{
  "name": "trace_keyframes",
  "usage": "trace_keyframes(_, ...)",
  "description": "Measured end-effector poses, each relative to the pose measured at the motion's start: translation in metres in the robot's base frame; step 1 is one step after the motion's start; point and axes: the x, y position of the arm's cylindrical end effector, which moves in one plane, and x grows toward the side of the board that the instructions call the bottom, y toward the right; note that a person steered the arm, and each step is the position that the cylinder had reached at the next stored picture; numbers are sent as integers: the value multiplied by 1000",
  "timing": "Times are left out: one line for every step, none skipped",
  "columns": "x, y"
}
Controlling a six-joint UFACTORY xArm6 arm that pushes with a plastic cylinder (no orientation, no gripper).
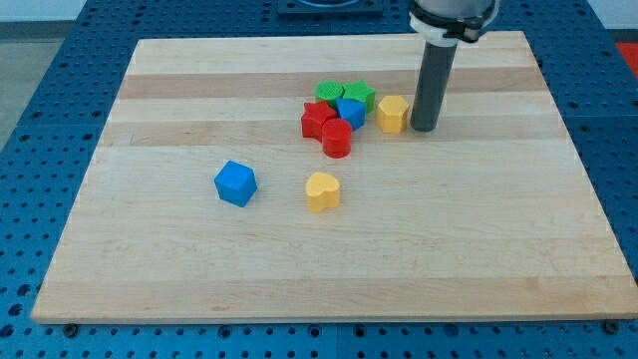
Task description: Place the yellow hexagon into the group blocks
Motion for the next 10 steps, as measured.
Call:
trace_keyframes(-5, -6)
trace_keyframes(-6, -6)
trace_keyframes(-6, -6)
trace_keyframes(-6, -6)
trace_keyframes(-6, -9)
trace_keyframes(-6, -15)
trace_keyframes(-6, -16)
trace_keyframes(-6, -16)
trace_keyframes(-6, -17)
trace_keyframes(-6, -17)
